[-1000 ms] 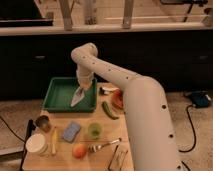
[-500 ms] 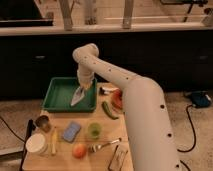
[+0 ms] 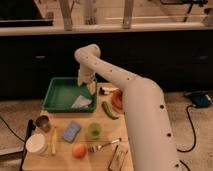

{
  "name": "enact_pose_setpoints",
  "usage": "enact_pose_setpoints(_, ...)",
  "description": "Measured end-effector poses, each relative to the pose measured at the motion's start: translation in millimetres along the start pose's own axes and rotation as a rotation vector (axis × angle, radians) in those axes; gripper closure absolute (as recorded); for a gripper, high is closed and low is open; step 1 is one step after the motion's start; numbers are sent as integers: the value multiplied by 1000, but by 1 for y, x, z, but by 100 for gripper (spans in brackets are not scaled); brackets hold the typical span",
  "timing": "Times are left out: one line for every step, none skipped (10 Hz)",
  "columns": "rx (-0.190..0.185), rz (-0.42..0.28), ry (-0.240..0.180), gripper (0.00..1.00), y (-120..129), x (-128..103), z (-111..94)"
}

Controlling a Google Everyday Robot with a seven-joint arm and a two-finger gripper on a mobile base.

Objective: Place towel in tray

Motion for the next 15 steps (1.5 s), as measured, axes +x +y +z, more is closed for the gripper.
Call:
enact_pose_setpoints(4, 3, -1, 28, 0, 1, 1)
enact_pose_setpoints(6, 6, -1, 29, -1, 1, 1)
enact_pose_setpoints(5, 6, -1, 24, -2, -1, 2)
enact_pose_setpoints(4, 10, -2, 20, 0, 0, 2)
enact_pose_setpoints(4, 14, -1, 20, 2, 2, 2)
enact_pose_setpoints(4, 16, -1, 20, 3, 2, 1)
enact_pose_setpoints(4, 13, -2, 20, 1, 1, 2)
enact_pose_setpoints(4, 13, -2, 20, 1, 1, 2)
enact_pose_setpoints(4, 14, -2, 20, 2, 1, 2)
enact_pose_setpoints(4, 15, -2, 20, 2, 2, 1)
enact_pose_setpoints(4, 14, -2, 20, 2, 2, 2)
enact_pose_setpoints(4, 13, -2, 20, 1, 1, 2)
enact_pose_setpoints(4, 13, -2, 20, 1, 1, 2)
enact_pose_setpoints(4, 13, -2, 20, 1, 1, 2)
enact_pose_setpoints(4, 13, -2, 20, 1, 1, 2)
